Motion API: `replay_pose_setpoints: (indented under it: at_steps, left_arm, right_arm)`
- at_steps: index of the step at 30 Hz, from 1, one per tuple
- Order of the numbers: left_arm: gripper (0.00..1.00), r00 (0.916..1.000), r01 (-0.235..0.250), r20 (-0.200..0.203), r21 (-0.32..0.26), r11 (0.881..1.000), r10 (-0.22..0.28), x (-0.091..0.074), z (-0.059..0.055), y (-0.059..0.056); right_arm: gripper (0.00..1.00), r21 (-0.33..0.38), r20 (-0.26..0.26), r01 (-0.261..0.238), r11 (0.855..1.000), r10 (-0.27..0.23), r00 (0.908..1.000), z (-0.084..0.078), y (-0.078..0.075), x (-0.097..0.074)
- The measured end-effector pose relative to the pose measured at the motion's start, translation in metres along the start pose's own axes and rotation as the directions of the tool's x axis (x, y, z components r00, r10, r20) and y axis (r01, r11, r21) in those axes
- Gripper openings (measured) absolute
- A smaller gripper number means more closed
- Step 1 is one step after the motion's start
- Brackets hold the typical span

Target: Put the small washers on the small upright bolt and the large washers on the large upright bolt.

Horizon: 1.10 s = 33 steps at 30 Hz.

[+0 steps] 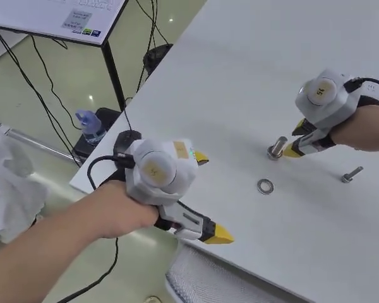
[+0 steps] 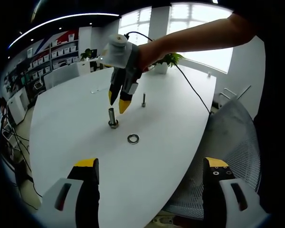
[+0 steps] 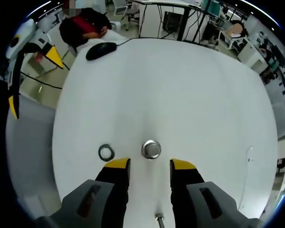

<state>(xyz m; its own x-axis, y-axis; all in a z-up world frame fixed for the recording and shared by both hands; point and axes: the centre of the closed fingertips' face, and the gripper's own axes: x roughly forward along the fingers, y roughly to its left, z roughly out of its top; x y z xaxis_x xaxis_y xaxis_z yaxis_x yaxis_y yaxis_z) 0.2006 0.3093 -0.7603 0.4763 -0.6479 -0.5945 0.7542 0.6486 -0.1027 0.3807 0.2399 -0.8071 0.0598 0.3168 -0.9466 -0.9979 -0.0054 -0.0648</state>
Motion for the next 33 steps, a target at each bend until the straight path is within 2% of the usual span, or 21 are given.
replay_pose_setpoints:
  at_steps: [5, 11, 19, 24, 33]
  left_arm:
    - [0.90, 1.0000, -0.005, 0.008, 0.003, 1.000, 0.005, -0.001, 0.005, 0.001]
    - [0.90, 0.9999, -0.010, 0.012, 0.002, 1.000, 0.010, -0.001, 0.007, 0.001]
    - [0.90, 0.9998, -0.018, 0.013, -0.001, 1.000, 0.018, 0.000, 0.008, 0.004]
    - [0.91, 0.9996, -0.019, 0.019, -0.007, 1.000, 0.019, 0.000, 0.010, 0.005]
    - [0.91, 0.9998, -0.017, 0.015, -0.002, 1.000, 0.017, 0.002, 0.010, 0.004]
  right_arm:
    - [0.34, 0.001, 0.006, -0.002, 1.000, 0.002, 1.0000, -0.001, 0.007, -0.006]
    - [0.34, 0.009, 0.023, -0.013, 1.000, 0.013, 0.9996, -0.003, 0.022, -0.010]
    - [0.34, 0.007, 0.023, -0.049, 0.999, 0.049, 0.9985, -0.012, 0.047, -0.004]
    - [0.34, 0.005, 0.048, -0.051, 0.999, 0.051, 0.9975, -0.010, 0.058, -0.001]
    - [0.36, -0.029, 0.045, -0.065, 0.998, 0.066, 0.9968, -0.008, 0.074, 0.011]
